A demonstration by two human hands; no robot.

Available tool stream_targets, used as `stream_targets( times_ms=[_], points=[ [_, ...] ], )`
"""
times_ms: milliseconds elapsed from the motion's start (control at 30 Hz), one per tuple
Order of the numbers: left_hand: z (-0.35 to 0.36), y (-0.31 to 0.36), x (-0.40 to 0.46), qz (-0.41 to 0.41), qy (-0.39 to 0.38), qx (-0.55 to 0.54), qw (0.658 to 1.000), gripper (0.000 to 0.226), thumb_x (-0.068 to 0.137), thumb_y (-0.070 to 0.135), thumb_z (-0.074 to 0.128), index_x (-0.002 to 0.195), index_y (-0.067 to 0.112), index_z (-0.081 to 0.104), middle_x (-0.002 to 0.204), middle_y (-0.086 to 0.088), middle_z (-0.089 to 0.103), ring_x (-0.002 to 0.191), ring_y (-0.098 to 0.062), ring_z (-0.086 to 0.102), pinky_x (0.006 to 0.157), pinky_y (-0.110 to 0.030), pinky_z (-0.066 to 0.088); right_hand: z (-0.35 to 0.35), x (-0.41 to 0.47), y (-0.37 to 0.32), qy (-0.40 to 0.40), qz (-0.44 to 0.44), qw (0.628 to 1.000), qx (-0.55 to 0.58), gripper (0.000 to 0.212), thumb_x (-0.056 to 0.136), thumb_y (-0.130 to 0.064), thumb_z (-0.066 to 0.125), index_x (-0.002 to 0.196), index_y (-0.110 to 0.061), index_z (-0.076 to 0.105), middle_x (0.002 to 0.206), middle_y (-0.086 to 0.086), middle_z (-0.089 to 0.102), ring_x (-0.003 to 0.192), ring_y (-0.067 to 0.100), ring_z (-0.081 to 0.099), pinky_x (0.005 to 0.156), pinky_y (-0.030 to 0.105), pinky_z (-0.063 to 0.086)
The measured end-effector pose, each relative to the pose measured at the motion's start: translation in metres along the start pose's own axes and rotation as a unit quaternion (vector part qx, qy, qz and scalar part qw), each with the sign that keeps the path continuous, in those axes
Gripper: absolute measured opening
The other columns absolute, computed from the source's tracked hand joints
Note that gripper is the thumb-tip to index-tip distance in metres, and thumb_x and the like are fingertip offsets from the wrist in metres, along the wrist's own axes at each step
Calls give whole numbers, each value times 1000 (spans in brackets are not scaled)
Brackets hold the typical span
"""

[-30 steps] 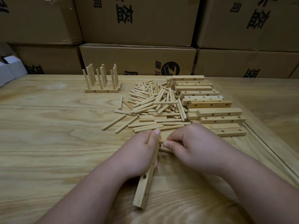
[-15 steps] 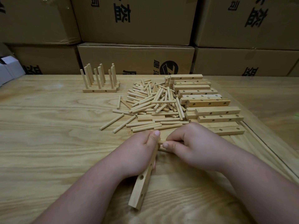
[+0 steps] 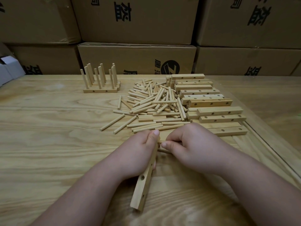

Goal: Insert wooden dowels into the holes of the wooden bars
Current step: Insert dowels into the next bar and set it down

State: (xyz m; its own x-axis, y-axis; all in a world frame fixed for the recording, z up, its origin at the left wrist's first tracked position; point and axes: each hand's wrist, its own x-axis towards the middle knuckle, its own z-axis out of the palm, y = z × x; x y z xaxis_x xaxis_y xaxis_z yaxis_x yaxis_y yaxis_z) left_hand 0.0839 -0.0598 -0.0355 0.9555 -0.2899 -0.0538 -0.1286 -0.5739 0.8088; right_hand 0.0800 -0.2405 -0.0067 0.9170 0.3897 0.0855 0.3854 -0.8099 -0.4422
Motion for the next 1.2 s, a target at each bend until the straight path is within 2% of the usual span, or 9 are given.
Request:
stream_targets(
  times_ms=[167,300,467,533,667,767,900,1100,1200],
  points=[
    [-1,-1,-1,6,-5,7,1000,47,105,52,27,85,21,57,60,0,70,64,-9,67,81,-41,52,-2,-1,5,-22,-5,999,48,33,95,-42,59,77,-18,70,69,2,66,66,13,61,64,43,52],
    [1,-1,-1,7,4,15,1000,46,105,50,27,82,21,54,56,3,67,56,-6,63,73,-39,51,-3,-2,1,-6,-8,1000,-12,41,95,-44,57,64,-17,60,56,2,56,54,14,52,53,41,44],
    [3,0,0,18,24,28,999,44,106,46,29,81,20,55,57,9,63,60,-5,63,68,-33,46,0,-2,-7,13,-4,998,-58,46,94,-43,57,56,-19,50,51,-1,49,52,12,47,52,36,41],
    [3,0,0,15,20,26,999,45,106,46,29,83,19,56,58,9,65,60,-5,63,67,-32,45,0,-2,-5,10,-6,999,-44,46,94,-42,57,55,-19,50,50,-1,49,51,12,47,52,36,40],
    [1,0,0,10,8,10,1000,44,105,49,29,83,21,56,57,6,65,57,-5,64,68,-34,48,-1,-1,2,-4,-12,1000,2,40,95,-43,58,65,-16,62,58,2,56,56,14,53,55,41,44],
    [1,1,-1,8,16,4,1000,43,104,49,30,79,23,54,57,8,64,57,-5,65,69,-35,49,2,-1,4,3,-17,1000,17,41,95,-42,59,61,-18,58,56,0,54,55,14,52,55,43,45],
    [1,2,-1,-3,25,0,1000,44,104,51,29,80,23,53,55,8,64,55,-4,63,69,-35,48,5,1,4,23,-21,999,11,46,95,-40,59,54,-23,49,50,-4,48,51,12,47,50,34,37],
    [-1,5,-2,-9,4,2,1000,44,105,50,28,81,22,53,55,6,66,54,-2,61,66,-32,44,3,1,5,9,-22,999,21,44,95,-41,59,56,-22,52,53,-4,50,54,12,49,54,39,42],
    [-1,5,-2,-12,0,5,1000,45,105,50,28,83,22,54,55,7,66,54,-2,61,66,-31,43,2,0,5,3,-30,999,23,45,95,-41,59,54,-23,51,53,-8,51,54,12,49,53,36,40]
  ],
)
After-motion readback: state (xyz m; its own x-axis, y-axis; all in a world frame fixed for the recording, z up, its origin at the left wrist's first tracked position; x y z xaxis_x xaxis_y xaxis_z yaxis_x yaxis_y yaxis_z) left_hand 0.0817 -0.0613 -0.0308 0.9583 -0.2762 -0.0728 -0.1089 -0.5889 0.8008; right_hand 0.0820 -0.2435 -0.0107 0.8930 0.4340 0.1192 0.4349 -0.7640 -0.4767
